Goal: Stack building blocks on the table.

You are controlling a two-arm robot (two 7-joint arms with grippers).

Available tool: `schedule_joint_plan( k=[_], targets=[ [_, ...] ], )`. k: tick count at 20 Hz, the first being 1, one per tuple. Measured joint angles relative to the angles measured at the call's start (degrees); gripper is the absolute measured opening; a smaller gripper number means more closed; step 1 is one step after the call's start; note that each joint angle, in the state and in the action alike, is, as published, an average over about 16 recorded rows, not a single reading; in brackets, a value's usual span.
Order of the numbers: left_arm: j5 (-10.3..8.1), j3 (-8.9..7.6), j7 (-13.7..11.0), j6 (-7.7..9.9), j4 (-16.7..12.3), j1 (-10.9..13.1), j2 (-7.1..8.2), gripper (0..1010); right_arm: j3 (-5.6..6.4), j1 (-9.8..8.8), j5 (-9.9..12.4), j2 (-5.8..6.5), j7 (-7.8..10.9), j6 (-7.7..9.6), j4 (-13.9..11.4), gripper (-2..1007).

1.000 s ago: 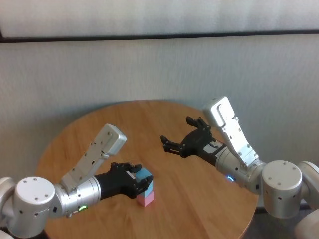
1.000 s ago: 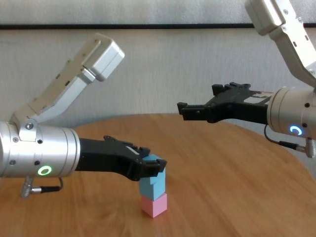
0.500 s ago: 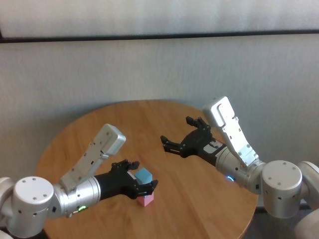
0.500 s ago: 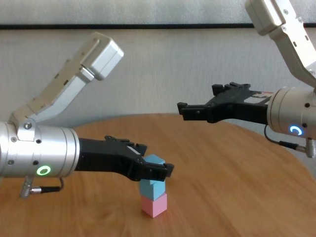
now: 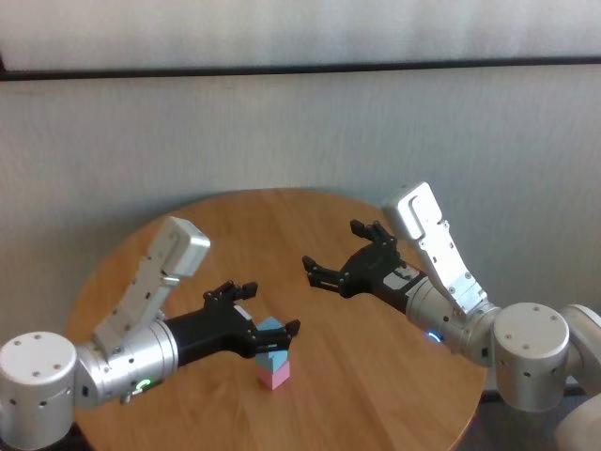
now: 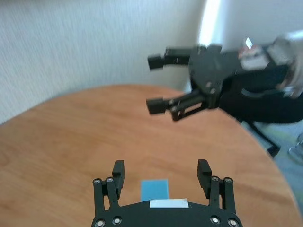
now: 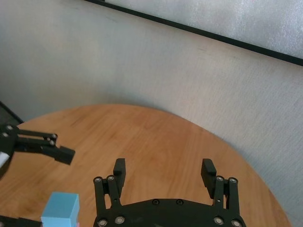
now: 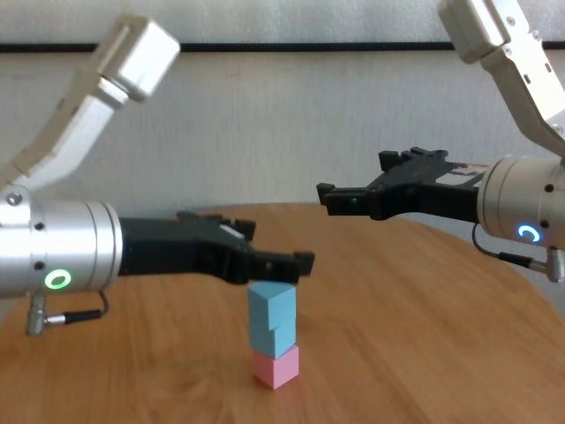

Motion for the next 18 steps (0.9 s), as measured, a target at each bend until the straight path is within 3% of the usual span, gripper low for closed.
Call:
schedule_joint_plan(
  k=[3, 8, 13, 18],
  targets=[
    [-1.93, -1.78, 1.53, -1.45, -1.50, 1.37, -0.03, 1001, 0.00, 0.00, 0.00, 0.00, 0.00, 0.00, 0.00, 1005],
    [-3.74, -5.14, 6.25, -4.20, -4.16, 4.11, -0.45, 1003, 0.00, 0.00, 0.00, 0.00, 0.00, 0.00, 0.00, 1005],
    [-4.07, -7.82, 10.88, -6.61, -6.24, 6.42, -0.98, 1003, 0.00, 0.00, 0.00, 0.00, 0.00, 0.00, 0.00, 1005],
    [-3.40, -9.13, 13.87, -7.95, -7.18, 7.59, -1.34, 1003, 0.00, 0.00, 0.00, 0.00, 0.00, 0.00, 0.00, 1005]
  ],
)
